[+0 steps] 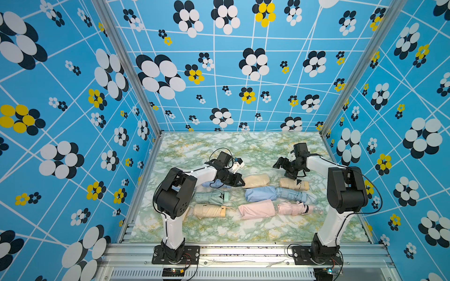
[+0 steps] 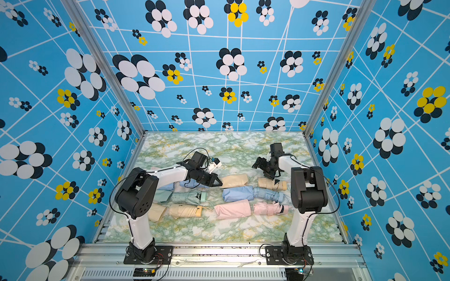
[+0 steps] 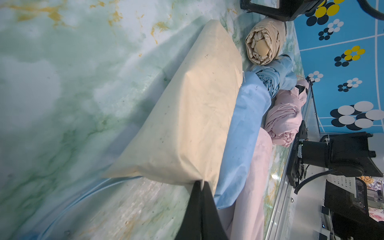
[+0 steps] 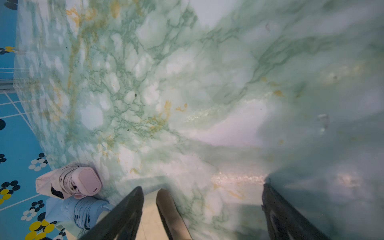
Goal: Take umbrellas out of sleeves
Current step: Adjust the umbrella at the center of the board.
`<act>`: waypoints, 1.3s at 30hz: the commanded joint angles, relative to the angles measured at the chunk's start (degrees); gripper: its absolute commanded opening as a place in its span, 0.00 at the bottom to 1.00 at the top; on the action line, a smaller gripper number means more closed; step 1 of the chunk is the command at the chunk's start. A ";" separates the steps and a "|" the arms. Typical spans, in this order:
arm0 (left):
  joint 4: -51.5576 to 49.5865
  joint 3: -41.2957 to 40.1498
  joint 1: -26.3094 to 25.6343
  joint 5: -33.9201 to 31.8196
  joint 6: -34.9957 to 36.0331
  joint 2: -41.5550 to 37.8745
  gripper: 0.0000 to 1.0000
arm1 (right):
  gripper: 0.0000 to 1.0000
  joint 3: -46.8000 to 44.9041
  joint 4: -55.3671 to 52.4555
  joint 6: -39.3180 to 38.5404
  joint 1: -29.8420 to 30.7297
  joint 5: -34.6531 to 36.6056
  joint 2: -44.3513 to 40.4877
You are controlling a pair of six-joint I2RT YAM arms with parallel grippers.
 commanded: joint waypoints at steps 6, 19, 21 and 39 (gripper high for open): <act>-2.63 2.25 -0.34 1.65 2.15 -0.58 0.00 | 0.91 -0.46 -0.96 1.09 0.64 -0.43 -2.97; -2.75 2.32 -0.34 0.30 1.98 -1.39 0.12 | 0.92 -2.66 7.15 3.25 0.61 -0.76 -12.11; -2.42 2.27 -0.34 -0.33 1.72 -1.65 0.25 | 0.92 -3.62 8.49 3.00 0.64 -1.18 -13.47; 3.66 -4.03 0.25 -15.29 2.34 -19.89 0.86 | 0.99 -16.43 25.57 0.07 0.57 -2.04 -28.95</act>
